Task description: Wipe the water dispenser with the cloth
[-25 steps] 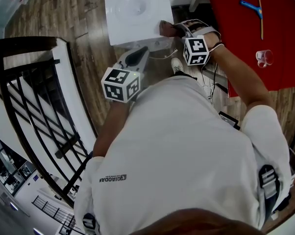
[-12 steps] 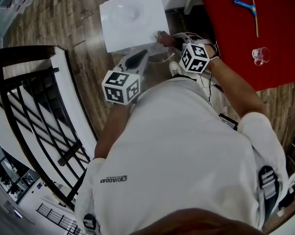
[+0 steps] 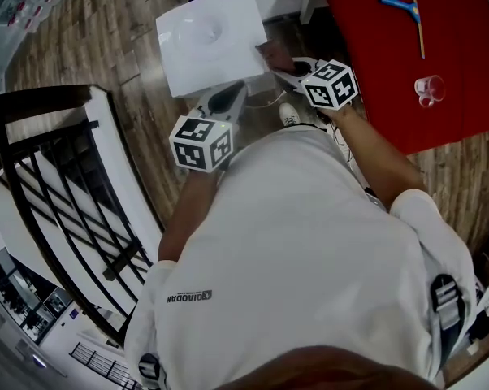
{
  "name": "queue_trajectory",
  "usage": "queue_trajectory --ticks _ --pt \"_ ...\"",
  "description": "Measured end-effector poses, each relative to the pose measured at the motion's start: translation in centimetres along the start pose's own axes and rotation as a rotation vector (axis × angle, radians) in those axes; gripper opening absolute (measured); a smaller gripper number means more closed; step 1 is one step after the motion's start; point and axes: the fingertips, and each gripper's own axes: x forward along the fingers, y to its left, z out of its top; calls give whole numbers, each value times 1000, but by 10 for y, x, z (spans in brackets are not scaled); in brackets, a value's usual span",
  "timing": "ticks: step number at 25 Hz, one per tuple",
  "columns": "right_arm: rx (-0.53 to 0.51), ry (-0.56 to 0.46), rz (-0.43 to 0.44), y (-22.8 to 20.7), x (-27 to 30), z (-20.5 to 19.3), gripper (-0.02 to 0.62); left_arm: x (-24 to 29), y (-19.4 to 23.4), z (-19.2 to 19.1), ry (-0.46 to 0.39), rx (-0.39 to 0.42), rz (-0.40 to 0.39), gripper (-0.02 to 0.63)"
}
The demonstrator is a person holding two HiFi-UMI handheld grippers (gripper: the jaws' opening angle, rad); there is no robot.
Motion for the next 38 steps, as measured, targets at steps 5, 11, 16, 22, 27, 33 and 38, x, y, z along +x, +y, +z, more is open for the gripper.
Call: queue_trajectory --ticks 5,11,16,22,27,33,38 --pt "390 -183 79 -28 -9 20 51 14 -5 4 8 8 -4 -3" --pt "606 -247 184 -54 -2 22 51 29 -4 6 27 11 10 -3" --pt "628 -196 217 -69 14 7 51 33 5 4 64 19 54 -3" --pt "641 -138 221 -85 36 -18 51 35 14 0 112 28 101 -3" --pt "681 -100 200 -101 54 -33 51 40 24 5 124 23 122 -3" --pt "711 -34 153 -124 75 -58 51 45 28 10 136 22 134 -3" --pt "721 23 114 -144 93 -83 51 50 36 15 138 7 159 -3"
